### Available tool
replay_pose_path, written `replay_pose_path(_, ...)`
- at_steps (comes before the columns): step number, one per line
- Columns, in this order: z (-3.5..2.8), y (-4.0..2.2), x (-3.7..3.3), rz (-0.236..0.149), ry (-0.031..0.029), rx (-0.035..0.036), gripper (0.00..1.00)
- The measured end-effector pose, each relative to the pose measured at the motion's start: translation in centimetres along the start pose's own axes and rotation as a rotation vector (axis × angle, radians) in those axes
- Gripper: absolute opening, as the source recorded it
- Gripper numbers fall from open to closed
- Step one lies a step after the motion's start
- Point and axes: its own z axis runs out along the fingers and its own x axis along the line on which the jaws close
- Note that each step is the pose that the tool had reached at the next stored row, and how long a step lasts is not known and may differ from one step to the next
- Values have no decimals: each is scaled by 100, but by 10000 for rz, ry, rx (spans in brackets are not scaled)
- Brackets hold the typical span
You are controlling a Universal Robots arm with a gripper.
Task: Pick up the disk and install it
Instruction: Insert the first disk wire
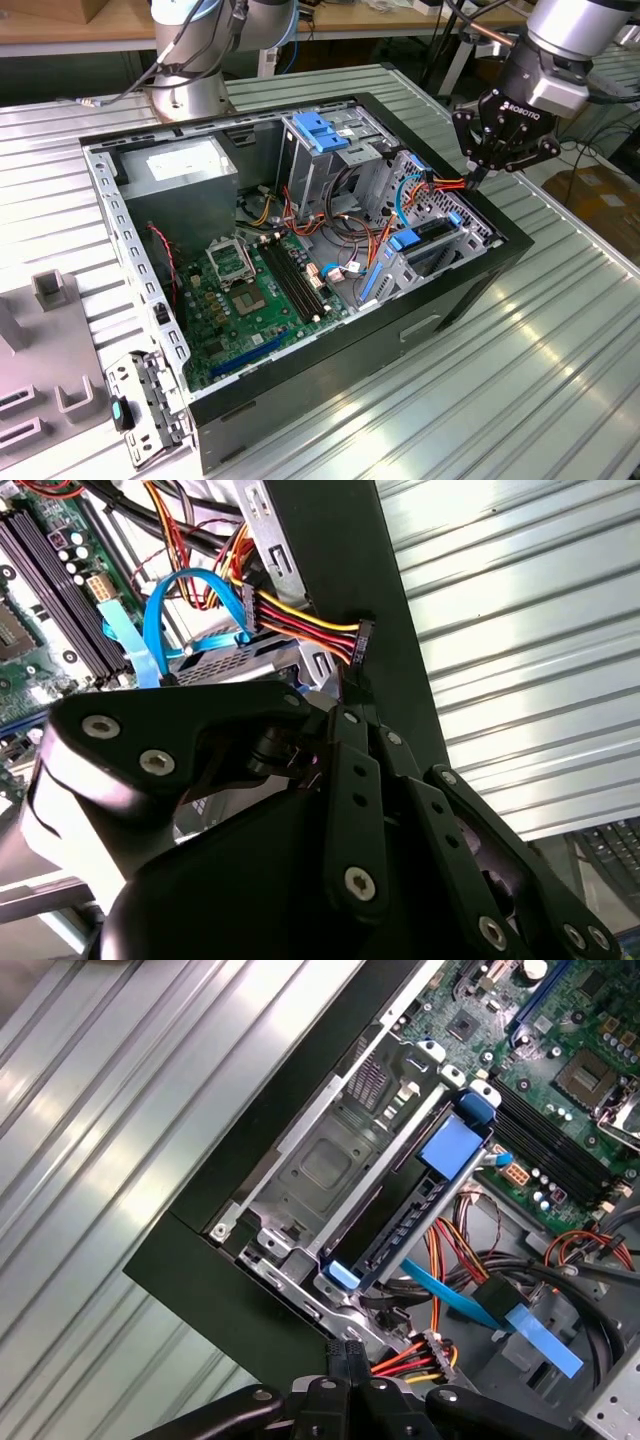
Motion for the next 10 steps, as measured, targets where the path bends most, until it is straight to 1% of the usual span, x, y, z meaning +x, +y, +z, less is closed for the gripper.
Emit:
replay_pose_path(3, 2, -18, -7, -285, 6, 4, 11)
replay_pose_path(6, 2, -38, -11, -442, 7, 5, 11)
replay_pose_path(7, 2, -48, -12, -508, 7, 7, 18)
replay_pose_path(10, 1, -73, -14, -676, 9, 7, 18)
